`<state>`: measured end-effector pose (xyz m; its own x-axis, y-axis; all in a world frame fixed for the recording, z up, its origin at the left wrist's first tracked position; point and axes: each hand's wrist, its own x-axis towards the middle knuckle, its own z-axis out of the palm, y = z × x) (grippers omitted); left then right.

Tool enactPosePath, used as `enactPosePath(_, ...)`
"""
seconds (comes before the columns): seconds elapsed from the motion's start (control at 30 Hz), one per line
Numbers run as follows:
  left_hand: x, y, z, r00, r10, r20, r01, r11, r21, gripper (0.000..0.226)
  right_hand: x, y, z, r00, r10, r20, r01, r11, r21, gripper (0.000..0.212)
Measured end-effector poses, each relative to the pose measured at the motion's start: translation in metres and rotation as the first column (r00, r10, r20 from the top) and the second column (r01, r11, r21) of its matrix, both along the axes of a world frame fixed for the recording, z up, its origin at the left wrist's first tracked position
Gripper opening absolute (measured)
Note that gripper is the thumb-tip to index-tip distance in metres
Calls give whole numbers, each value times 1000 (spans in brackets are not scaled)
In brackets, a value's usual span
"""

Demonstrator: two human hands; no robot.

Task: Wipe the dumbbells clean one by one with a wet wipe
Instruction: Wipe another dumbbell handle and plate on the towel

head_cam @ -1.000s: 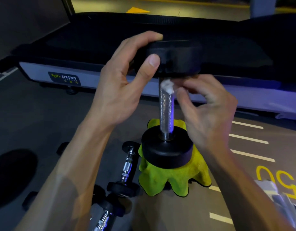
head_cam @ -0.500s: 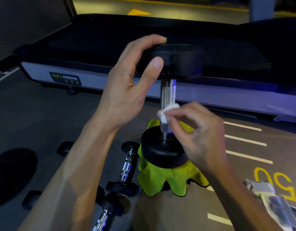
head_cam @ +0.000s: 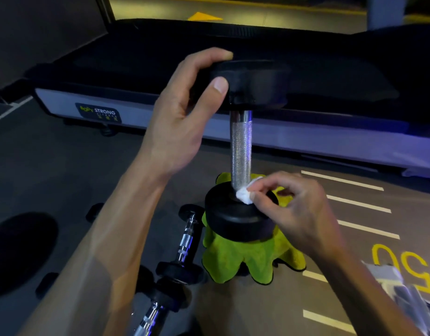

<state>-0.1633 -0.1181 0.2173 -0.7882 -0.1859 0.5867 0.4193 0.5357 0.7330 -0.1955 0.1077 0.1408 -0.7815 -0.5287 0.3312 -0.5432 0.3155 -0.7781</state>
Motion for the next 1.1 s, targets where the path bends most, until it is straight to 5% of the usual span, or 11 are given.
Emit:
enactPosePath(0.23, 6, 1, 3, 997, -72, 12, 71, 996, 48, 39, -7, -21, 12, 998, 18, 53, -6, 973, -232, 12)
enactPosePath(0.63, 19, 10, 1, 999, -45, -30, 46, 998, 50, 80, 9, -8, -11, 947, 85, 311, -21, 979, -202, 24)
enactPosePath(0.9, 16, 22, 8, 997, 74, 3, -74, 997, 11, 82, -1, -24, -16, 843, 269, 466, -104, 931, -349, 33)
enactPosePath(1.1, 12, 28, 8, 981, 174, -85, -171, 984, 40, 84, -3, -32, -19, 864, 278, 421, -113, 920, -375, 24)
